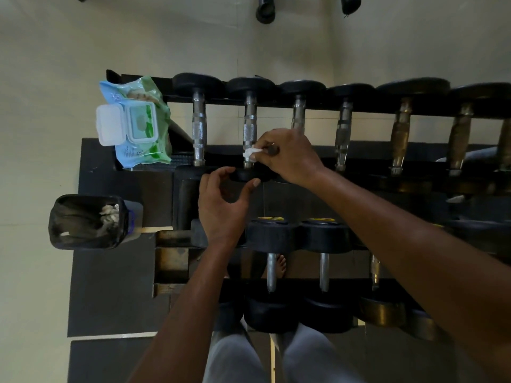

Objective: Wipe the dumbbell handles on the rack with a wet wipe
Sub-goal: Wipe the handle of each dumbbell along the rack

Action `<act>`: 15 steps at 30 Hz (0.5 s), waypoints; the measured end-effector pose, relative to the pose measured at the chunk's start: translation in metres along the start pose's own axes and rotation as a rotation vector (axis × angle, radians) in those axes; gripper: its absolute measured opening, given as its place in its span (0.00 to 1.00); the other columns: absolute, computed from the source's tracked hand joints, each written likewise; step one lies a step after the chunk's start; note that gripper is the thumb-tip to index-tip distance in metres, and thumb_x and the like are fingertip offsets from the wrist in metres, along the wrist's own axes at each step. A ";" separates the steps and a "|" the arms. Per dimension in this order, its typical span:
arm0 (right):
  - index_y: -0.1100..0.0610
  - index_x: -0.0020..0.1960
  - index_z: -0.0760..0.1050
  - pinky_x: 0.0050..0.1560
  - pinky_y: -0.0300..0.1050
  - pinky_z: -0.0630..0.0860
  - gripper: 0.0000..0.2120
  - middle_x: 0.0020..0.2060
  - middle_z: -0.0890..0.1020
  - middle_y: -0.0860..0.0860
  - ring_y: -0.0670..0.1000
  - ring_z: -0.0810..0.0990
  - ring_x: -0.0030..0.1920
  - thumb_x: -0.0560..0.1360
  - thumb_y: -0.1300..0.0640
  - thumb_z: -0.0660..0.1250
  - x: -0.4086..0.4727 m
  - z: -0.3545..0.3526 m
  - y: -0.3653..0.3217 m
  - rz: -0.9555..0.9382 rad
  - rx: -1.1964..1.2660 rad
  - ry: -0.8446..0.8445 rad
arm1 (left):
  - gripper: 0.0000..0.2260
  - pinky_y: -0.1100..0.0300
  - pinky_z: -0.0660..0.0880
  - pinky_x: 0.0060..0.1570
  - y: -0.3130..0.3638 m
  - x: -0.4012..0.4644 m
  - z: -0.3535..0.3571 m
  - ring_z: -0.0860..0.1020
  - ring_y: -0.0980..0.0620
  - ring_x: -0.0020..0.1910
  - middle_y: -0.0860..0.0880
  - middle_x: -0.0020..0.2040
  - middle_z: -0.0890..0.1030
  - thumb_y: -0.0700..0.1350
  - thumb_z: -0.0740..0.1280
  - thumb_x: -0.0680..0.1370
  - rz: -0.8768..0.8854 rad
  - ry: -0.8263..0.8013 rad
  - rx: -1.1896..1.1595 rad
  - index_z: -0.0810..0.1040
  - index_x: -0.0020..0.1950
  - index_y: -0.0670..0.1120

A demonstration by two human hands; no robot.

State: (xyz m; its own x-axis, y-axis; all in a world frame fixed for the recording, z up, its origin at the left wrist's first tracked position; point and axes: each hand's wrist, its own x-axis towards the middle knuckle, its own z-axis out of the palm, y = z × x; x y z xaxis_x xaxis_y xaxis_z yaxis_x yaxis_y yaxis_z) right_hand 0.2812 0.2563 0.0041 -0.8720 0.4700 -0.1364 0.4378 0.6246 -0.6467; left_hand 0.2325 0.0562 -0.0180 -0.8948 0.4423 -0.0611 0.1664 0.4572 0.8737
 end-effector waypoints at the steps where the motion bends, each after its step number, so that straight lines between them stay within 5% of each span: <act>1: 0.54 0.58 0.85 0.54 0.45 0.82 0.12 0.52 0.84 0.47 0.44 0.81 0.49 0.77 0.51 0.78 0.000 0.001 0.001 -0.032 -0.008 0.006 | 0.22 0.52 0.81 0.50 0.000 0.000 0.000 0.79 0.54 0.52 0.55 0.55 0.78 0.59 0.82 0.74 0.001 0.003 0.004 0.81 0.62 0.52; 9: 0.50 0.60 0.86 0.47 0.44 0.81 0.10 0.51 0.88 0.45 0.45 0.85 0.48 0.80 0.48 0.75 0.004 -0.005 -0.005 -0.199 -0.161 -0.109 | 0.21 0.53 0.80 0.50 0.000 0.000 -0.001 0.79 0.55 0.52 0.55 0.55 0.78 0.59 0.81 0.75 0.003 0.007 -0.002 0.82 0.62 0.51; 15: 0.49 0.61 0.86 0.40 0.43 0.78 0.14 0.41 0.88 0.47 0.43 0.81 0.36 0.82 0.42 0.70 0.031 -0.006 -0.007 -0.177 -0.169 0.151 | 0.21 0.56 0.80 0.49 -0.004 0.000 0.001 0.79 0.55 0.52 0.57 0.55 0.77 0.58 0.82 0.75 0.009 0.008 -0.019 0.81 0.62 0.52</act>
State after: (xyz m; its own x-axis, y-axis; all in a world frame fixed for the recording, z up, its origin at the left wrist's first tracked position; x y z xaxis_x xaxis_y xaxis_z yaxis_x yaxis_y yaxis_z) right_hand 0.2522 0.2707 0.0092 -0.9013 0.4240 0.0885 0.3233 0.7944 -0.5142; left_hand 0.2317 0.0551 -0.0219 -0.8965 0.4402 -0.0495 0.1665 0.4383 0.8833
